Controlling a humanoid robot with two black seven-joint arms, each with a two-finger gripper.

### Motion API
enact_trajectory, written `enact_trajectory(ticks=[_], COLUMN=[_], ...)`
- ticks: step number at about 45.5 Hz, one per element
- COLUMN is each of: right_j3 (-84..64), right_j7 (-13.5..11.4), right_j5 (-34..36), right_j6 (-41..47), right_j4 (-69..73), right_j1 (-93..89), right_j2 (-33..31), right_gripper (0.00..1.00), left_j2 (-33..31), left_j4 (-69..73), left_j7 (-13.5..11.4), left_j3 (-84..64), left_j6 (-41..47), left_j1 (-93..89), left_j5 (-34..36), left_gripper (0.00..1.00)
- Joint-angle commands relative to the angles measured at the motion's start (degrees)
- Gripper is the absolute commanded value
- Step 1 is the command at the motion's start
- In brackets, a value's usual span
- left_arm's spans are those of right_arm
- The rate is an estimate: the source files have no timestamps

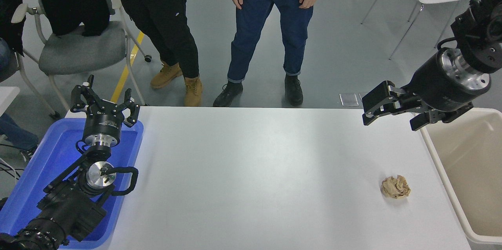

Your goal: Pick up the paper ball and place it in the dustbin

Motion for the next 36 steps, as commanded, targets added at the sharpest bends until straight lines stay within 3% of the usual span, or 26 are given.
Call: enact_trajectory(ticks=[1,27,36], right_j3=[-0.48,1.1,2.85], right_j7=[0.07,0.59,0.59], right_j5=[-0.12,-2.67,-9.43], right_j6=[0.07,-1.95,-3.62], right_j4=[0.2,-1.03,-4.37], right_j1=[0.49,-5.31,-12.33], right_j2=[0.11,-2.87,-8.23], right_gripper=[1.0,1.0,1.0], left_j2=[-0.08,0.0,0.0], left_j4=[0.04,-0.05,-0.05], left_j7=[-0.08,0.0,0.0], left_j3=[-0.11,-0.02,-0.02], left_j6=[0.0,0.0,0.0], left_j1=[0.01,0.01,0.01], left_j5=[-0.05,-0.05,-0.05], left_gripper=[0.99,0.99,0.99])
